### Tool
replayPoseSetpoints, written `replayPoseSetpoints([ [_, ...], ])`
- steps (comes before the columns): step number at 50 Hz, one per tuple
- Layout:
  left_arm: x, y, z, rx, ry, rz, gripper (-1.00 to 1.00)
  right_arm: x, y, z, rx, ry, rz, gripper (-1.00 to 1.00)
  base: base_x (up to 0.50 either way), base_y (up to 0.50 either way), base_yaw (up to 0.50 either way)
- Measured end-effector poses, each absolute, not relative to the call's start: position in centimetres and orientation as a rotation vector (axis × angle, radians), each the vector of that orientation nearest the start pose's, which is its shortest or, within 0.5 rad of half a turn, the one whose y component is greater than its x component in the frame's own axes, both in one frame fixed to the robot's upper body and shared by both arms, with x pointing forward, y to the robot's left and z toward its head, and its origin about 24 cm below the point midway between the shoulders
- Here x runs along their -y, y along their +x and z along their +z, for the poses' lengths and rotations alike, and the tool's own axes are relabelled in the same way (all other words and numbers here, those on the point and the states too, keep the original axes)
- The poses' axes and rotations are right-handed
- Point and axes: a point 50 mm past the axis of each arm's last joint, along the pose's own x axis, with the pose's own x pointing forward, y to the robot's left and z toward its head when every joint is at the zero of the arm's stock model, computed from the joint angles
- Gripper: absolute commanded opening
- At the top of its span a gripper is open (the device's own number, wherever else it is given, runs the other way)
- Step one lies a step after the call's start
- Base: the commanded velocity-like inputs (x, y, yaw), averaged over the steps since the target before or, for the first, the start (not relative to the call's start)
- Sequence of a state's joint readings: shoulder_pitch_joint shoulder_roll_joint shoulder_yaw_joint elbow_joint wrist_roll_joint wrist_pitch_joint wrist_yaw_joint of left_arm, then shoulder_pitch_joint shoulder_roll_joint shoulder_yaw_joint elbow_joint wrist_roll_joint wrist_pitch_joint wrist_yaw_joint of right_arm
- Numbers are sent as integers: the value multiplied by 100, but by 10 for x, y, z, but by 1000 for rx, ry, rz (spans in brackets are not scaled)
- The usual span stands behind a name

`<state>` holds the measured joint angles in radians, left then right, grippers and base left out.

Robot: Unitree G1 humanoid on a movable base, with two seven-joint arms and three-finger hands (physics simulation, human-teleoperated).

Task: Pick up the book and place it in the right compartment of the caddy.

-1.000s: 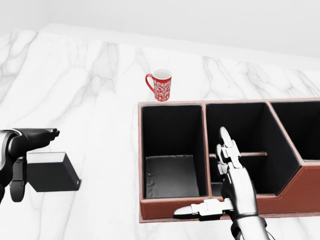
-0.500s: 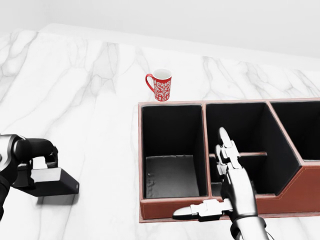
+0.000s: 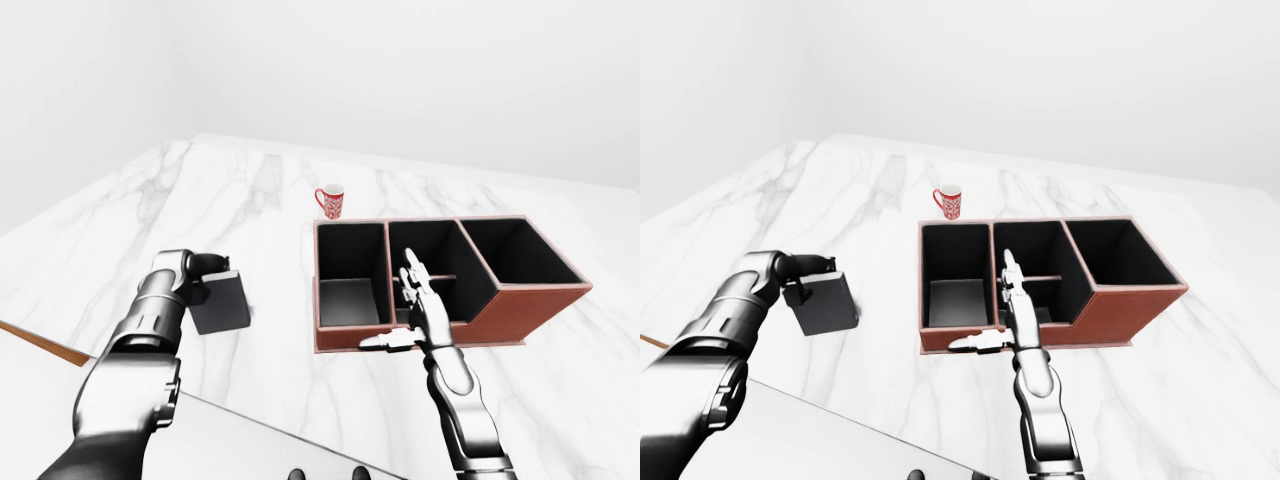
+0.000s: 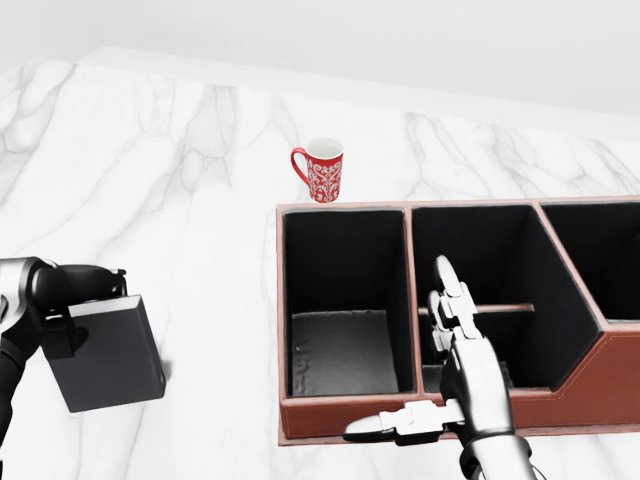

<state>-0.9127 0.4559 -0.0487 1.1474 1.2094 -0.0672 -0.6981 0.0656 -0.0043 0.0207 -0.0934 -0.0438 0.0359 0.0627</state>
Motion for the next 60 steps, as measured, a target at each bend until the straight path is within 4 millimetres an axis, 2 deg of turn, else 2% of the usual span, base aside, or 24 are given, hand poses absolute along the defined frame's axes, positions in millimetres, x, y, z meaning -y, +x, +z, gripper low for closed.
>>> replayPoseSetpoints([
  [14, -229, 384, 117, -580, 1487, -433, -100, 145, 241, 43, -7, -45, 66, 100, 0, 0, 0],
  [29, -207, 372, 158, -323, 1536, -274, -100, 146, 241, 43, -7, -44, 65, 100, 0, 0, 0],
  [43, -193, 350, 178, -165, 1565, -180, -100, 143, 242, 51, 21, -80, 68, 100, 0, 0, 0],
  [60, -180, 332, 185, -61, 1589, -139, -100, 138, 247, 71, 78, -100, 75, 100, 0, 0, 0],
])
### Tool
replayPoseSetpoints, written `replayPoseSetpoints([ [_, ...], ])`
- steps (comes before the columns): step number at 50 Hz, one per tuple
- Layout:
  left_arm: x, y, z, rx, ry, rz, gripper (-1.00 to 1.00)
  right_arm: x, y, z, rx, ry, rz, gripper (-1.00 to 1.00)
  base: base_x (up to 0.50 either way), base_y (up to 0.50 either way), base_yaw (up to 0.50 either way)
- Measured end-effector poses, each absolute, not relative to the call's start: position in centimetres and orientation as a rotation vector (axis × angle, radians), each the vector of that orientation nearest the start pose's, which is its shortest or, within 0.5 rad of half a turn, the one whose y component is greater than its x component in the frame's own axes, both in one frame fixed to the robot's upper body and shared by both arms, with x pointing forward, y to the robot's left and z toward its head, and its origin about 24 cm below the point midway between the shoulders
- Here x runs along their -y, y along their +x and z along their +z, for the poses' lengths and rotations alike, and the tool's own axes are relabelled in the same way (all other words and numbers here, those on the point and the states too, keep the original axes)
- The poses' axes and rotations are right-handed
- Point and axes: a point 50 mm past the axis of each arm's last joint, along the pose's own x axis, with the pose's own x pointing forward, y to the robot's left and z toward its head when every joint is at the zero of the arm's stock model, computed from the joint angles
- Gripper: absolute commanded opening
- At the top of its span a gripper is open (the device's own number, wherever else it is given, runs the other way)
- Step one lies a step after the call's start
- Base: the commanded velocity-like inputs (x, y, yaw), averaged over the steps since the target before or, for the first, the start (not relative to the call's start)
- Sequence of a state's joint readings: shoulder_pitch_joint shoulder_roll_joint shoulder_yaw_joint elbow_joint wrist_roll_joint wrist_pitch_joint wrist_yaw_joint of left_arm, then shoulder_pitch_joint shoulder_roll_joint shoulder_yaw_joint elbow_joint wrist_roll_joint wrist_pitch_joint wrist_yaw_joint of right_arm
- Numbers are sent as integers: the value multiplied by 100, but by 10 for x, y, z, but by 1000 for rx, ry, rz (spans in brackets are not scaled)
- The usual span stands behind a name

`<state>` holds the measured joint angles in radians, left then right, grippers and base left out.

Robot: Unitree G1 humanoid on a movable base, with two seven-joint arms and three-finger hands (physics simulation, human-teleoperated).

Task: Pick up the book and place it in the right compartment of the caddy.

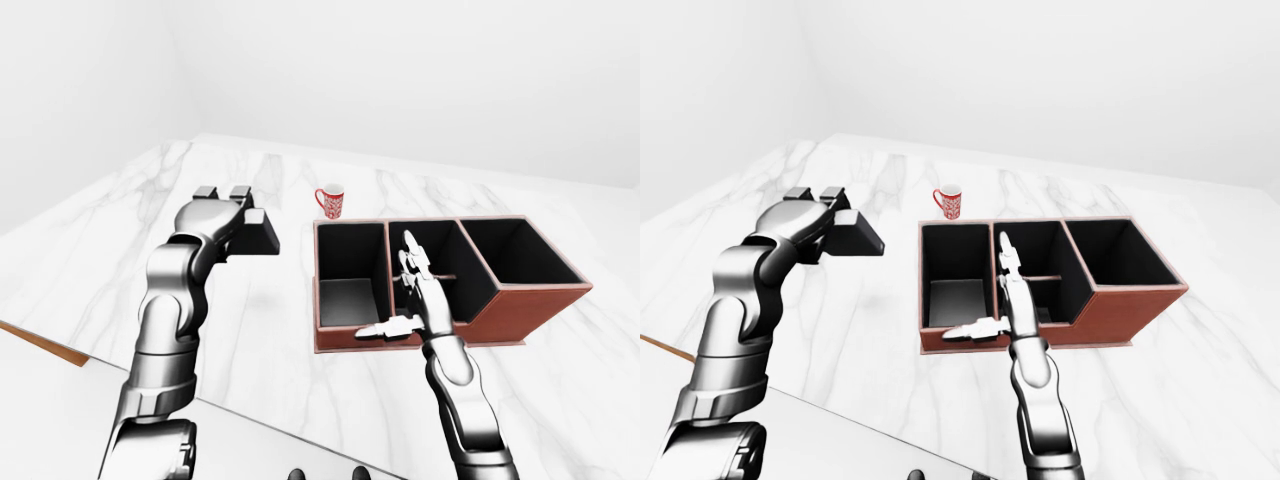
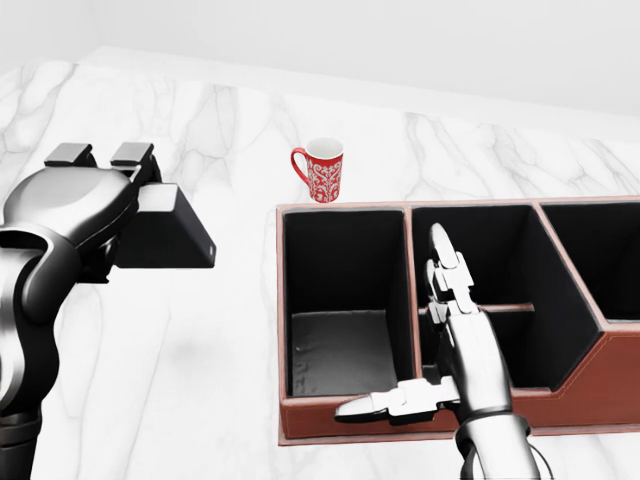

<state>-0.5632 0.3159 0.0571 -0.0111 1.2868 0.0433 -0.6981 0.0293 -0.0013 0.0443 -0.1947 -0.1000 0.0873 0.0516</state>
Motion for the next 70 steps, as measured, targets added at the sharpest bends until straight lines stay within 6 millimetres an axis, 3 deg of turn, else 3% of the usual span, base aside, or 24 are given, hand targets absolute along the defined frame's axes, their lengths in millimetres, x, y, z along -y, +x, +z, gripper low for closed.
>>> replayPoseSetpoints([
  [29, -160, 309, 203, 92, 1620, -79, -100, 112, 265, 121, 287, -127, 143, 100, 0, 0, 0],
  [70, -129, 293, 226, 263, 1612, -39, -100, 70, 281, 173, 480, -98, 227, 100, 0, 0, 0],
])
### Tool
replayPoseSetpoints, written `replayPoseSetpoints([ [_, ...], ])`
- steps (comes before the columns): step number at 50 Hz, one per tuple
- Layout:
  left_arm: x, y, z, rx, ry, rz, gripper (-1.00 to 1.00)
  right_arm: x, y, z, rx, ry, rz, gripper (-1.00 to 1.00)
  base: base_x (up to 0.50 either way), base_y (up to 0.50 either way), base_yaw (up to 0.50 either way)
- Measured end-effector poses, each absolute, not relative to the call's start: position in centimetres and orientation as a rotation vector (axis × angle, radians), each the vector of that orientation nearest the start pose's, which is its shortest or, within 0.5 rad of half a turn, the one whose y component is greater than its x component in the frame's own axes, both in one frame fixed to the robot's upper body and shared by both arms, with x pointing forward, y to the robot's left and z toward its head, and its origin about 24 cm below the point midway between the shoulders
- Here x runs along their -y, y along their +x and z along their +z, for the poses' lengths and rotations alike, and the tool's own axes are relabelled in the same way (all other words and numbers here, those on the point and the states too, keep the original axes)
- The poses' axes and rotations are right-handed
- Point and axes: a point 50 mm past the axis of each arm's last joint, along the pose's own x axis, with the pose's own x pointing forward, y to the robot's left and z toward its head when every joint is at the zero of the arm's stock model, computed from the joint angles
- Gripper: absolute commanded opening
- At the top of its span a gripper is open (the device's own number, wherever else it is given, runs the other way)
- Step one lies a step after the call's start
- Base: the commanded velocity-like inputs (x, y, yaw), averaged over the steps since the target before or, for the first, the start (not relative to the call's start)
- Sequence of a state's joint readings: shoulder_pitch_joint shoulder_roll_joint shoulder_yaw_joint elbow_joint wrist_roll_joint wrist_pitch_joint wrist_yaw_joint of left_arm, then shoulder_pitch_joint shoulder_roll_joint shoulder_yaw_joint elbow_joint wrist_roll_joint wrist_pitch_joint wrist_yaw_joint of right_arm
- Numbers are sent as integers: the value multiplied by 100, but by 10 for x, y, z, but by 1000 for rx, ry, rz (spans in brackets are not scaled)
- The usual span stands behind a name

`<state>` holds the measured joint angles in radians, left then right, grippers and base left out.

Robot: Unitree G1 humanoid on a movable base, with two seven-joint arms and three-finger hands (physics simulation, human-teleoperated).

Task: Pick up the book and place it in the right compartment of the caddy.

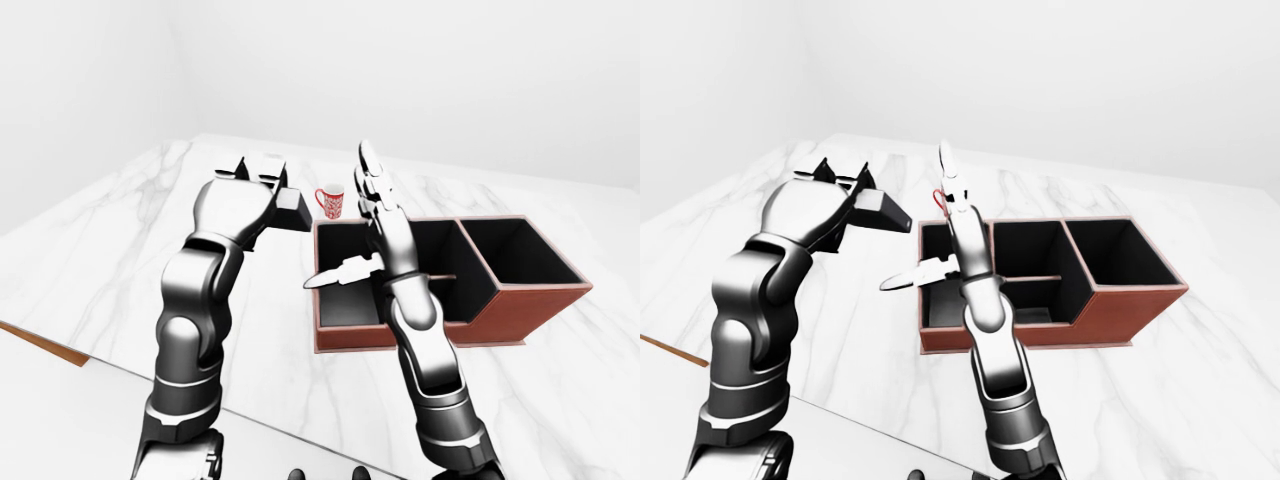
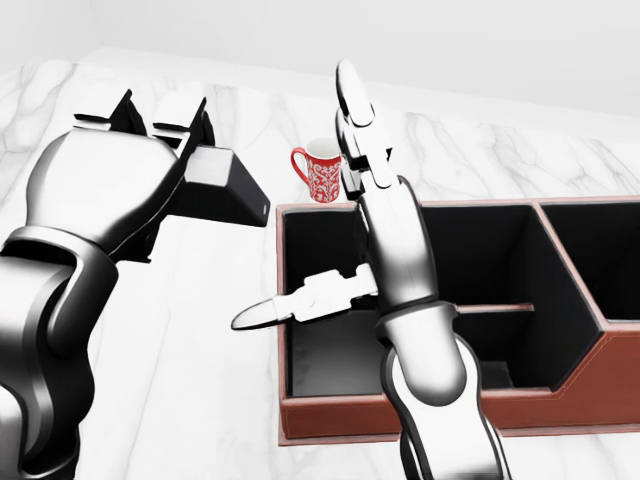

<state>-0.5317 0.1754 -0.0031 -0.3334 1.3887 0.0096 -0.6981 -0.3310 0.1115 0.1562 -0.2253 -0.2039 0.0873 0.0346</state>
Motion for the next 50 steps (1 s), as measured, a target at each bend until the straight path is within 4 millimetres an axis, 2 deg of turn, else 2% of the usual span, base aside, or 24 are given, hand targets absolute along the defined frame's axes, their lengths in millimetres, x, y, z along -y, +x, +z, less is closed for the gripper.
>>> replayPoseSetpoints([
  [17, -123, 285, 233, 319, 1598, -18, -100, 56, 287, 192, 536, -78, 250, 100, 0, 0, 0],
  [39, -120, 287, 228, 298, 1577, -36, -100, 48, 292, 188, 505, -74, 265, 100, 0, 0, 0],
  [50, -120, 288, 228, 292, 1575, -33, -100, 45, 295, 177, 459, -86, 271, 100, 0, 0, 0],
])
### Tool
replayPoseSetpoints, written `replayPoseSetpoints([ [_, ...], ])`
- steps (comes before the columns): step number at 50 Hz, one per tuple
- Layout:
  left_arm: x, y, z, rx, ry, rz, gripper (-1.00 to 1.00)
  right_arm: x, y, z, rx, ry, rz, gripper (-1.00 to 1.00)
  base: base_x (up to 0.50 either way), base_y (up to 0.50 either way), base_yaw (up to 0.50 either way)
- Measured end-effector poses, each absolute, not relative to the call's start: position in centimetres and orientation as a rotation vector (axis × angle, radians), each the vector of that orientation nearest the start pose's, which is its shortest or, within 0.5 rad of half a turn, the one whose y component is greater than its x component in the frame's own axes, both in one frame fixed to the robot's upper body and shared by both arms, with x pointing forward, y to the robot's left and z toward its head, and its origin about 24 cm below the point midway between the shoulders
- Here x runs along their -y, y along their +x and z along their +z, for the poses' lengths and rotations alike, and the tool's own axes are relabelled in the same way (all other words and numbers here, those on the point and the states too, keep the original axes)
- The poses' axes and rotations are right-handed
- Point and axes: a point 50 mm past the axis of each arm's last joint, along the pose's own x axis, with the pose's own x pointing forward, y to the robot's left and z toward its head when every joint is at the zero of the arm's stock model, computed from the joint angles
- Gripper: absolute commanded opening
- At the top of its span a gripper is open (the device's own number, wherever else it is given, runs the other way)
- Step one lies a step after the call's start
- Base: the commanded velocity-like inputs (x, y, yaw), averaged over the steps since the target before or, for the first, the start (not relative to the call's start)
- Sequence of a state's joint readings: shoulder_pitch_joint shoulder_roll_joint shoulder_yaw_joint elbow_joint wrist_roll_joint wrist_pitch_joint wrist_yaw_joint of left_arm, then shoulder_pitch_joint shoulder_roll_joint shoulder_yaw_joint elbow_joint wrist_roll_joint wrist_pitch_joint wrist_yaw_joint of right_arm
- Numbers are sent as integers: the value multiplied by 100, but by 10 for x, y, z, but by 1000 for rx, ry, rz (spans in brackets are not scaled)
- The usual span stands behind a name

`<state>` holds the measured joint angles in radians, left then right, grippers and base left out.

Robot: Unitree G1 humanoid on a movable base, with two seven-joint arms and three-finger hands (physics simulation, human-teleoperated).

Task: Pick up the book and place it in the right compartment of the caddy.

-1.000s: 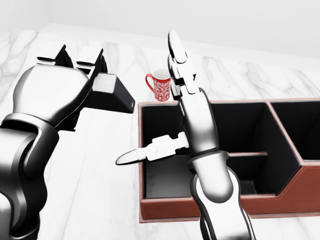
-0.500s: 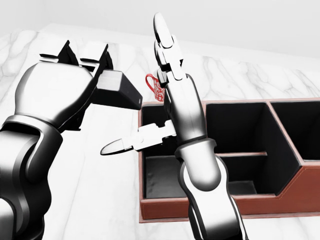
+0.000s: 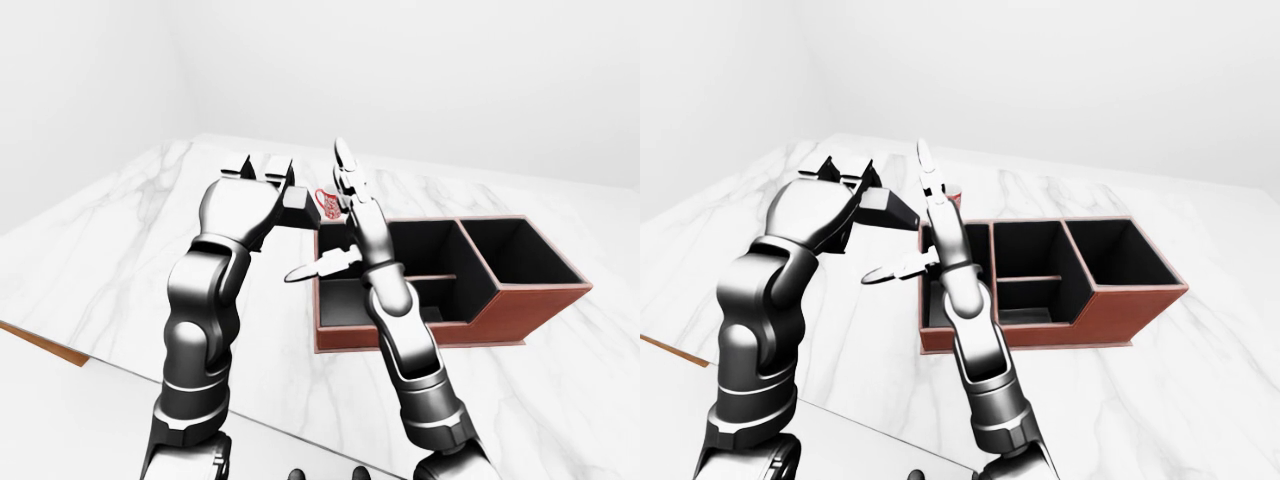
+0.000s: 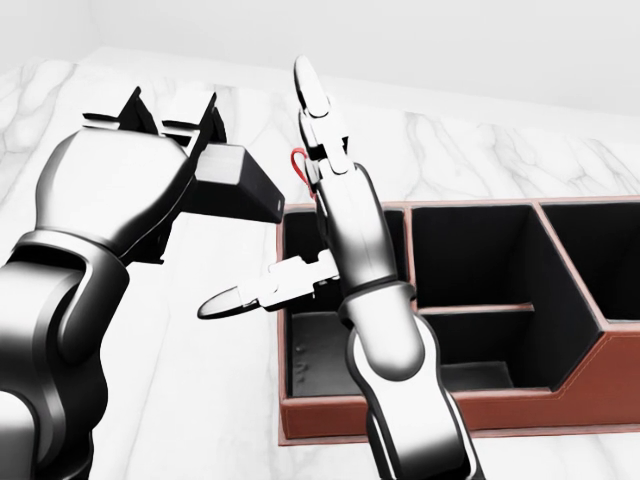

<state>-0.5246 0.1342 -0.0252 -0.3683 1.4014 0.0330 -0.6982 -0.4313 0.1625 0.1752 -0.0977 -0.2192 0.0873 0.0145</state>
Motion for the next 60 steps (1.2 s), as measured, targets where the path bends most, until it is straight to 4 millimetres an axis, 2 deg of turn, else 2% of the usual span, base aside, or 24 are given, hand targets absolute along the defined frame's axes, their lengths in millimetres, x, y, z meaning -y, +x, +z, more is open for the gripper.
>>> replayPoseSetpoints([
  [16, -119, 287, 234, 309, 1564, -13, -100, 41, 298, 164, 403, -107, 282, 100, 0, 0, 0],
  [38, -117, 284, 236, 328, 1556, -10, -100, 37, 303, 159, 377, -125, 291, 100, 0, 0, 0],
  [50, -115, 282, 236, 339, 1553, -12, -100, 33, 309, 149, 328, -136, 293, 100, 0, 0, 0],
  [60, -115, 280, 235, 342, 1557, -14, -100, 30, 311, 151, 330, -143, 295, 100, 0, 0, 0],
])
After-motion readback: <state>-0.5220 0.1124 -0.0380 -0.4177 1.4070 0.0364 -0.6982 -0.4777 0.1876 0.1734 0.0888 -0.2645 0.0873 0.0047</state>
